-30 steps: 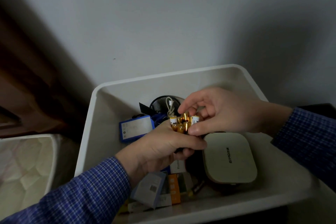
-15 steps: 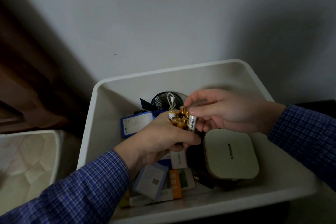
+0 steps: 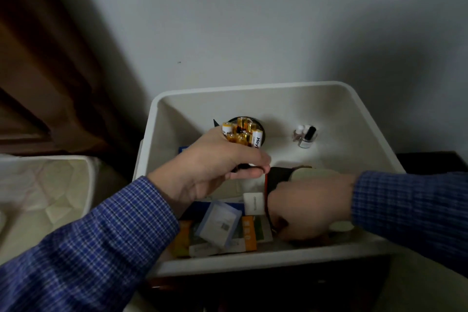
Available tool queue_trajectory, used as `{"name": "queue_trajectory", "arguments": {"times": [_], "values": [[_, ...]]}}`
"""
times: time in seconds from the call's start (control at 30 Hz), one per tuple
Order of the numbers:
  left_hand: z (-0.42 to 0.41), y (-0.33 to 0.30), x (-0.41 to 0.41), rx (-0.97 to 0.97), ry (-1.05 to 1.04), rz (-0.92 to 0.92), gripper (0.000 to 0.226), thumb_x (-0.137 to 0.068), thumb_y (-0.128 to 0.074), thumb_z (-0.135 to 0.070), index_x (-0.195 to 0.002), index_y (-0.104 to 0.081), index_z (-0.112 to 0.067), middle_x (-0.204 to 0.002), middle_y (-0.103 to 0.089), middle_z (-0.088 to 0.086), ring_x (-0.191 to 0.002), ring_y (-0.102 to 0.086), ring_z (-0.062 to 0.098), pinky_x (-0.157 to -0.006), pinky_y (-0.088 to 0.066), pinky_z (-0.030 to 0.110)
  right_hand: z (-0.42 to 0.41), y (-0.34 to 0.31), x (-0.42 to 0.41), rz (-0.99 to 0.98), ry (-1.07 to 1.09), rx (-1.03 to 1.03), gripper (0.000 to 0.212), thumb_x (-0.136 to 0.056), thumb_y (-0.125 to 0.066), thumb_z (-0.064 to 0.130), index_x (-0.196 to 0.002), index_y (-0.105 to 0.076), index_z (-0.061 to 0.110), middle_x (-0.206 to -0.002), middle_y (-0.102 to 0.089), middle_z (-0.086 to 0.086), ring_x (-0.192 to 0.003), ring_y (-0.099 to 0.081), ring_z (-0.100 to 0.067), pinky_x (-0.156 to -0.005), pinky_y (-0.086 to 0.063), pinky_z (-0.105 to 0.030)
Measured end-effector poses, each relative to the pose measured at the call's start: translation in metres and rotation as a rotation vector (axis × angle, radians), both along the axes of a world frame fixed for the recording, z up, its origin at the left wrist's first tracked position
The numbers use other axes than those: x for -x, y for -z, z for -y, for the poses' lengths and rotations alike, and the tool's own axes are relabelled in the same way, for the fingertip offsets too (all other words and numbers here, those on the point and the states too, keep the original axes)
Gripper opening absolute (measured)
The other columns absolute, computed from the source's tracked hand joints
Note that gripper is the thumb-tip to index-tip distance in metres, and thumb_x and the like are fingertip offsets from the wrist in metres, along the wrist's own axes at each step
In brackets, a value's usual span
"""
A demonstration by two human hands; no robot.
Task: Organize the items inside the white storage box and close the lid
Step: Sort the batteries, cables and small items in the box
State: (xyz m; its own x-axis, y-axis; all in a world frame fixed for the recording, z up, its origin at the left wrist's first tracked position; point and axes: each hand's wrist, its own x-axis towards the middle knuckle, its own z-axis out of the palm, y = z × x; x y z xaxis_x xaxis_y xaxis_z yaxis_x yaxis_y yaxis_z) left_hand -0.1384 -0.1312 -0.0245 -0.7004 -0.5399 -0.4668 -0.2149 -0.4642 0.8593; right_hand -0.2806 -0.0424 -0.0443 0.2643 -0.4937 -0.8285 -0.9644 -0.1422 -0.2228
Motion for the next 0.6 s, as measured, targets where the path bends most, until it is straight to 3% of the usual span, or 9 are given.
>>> {"name": "queue_trajectory", "arguments": {"times": [0.07, 0.1, 0.17, 0.27, 0.4, 0.53, 0.6], "values": [[-0.004, 0.001, -0.005, -0.030, -0.029, 0.005, 0.020, -0.074, -0.078, 0.010, -0.090, -0.070, 0.001, -0.081, -0.074, 0.016, -0.074, -0.074, 0.017, -0.060, -0.057, 0.020, 0.005, 0.018, -0.016, -0.119, -0.026, -0.057, 0.019, -0.101, -0.054, 0.023, -0.113, -0.066, 0.013, -0.104, -0.068, -0.005, -0.087, -0.064, -0.017, -0.076, -0.051, -0.026], [-0.005, 0.002, -0.007, -0.050, -0.053, -0.001, 0.021, -0.074, -0.078, 0.011, -0.090, -0.070, 0.000, -0.081, -0.074, 0.016, -0.074, -0.074, 0.017, -0.060, -0.057, 0.020, 0.007, 0.026, -0.020, -0.144, -0.018, -0.079, 0.023, -0.102, -0.054, 0.020, -0.118, -0.064, 0.009, -0.102, -0.067, -0.006, -0.083, -0.061, -0.016, -0.073, -0.048, -0.026], [-0.005, 0.003, -0.011, -0.090, -0.097, -0.024, 0.024, -0.073, -0.078, 0.012, -0.091, -0.069, 0.000, -0.079, -0.074, 0.015, -0.073, -0.074, 0.017, -0.060, -0.057, 0.021, 0.009, 0.033, -0.027, -0.168, 0.019, -0.103, 0.022, -0.101, -0.054, 0.019, -0.118, -0.063, 0.007, -0.095, -0.063, -0.005, -0.080, -0.059, -0.016, -0.072, -0.046, -0.026], [-0.005, 0.002, -0.017, -0.111, -0.110, -0.049, 0.025, -0.073, -0.078, 0.012, -0.093, -0.068, -0.001, -0.079, -0.074, 0.014, -0.073, -0.074, 0.017, -0.061, -0.057, 0.021, 0.009, 0.035, -0.034, -0.228, 0.044, -0.104, 0.026, -0.102, -0.054, 0.021, -0.121, -0.062, 0.006, -0.115, -0.068, -0.010, -0.100, -0.066, -0.023, -0.081, -0.048, -0.028], [-0.005, 0.002, -0.019, -0.117, -0.080, -0.067, 0.027, -0.073, -0.079, 0.010, -0.096, -0.069, 0.001, -0.081, -0.074, 0.014, -0.076, -0.075, 0.019, -0.063, -0.058, 0.022, -0.001, 0.031, -0.036, -0.250, 0.079, -0.020, 0.027, -0.100, -0.057, 0.021, -0.122, -0.066, 0.008, -0.117, -0.071, -0.010, -0.083, -0.059, -0.019, -0.087, -0.054, -0.033], [-0.003, 0.003, -0.019, -0.140, -0.077, -0.088, 0.029, -0.073, -0.080, 0.009, -0.099, -0.069, 0.003, -0.080, -0.074, 0.013, -0.075, -0.075, 0.019, -0.063, -0.058, 0.022, -0.005, 0.018, -0.038, -0.238, 0.156, 0.052, 0.029, -0.098, -0.059, 0.019, -0.124, -0.067, 0.009, -0.120, -0.071, -0.011, -0.100, -0.069, -0.026, -0.088, -0.054, -0.035], [-0.003, 0.004, -0.019, -0.134, -0.057, -0.088, 0.021, -0.074, -0.079, 0.009, -0.092, -0.071, 0.000, -0.078, -0.074, 0.013, -0.074, -0.075, 0.018, -0.062, -0.058, 0.021, -0.005, 0.012, -0.039, -0.209, 0.179, -0.024, 0.030, -0.101, -0.055, 0.017, -0.127, -0.064, 0.006, -0.126, -0.068, -0.013, -0.093, -0.063, -0.024, -0.092, -0.052, -0.035]]}}
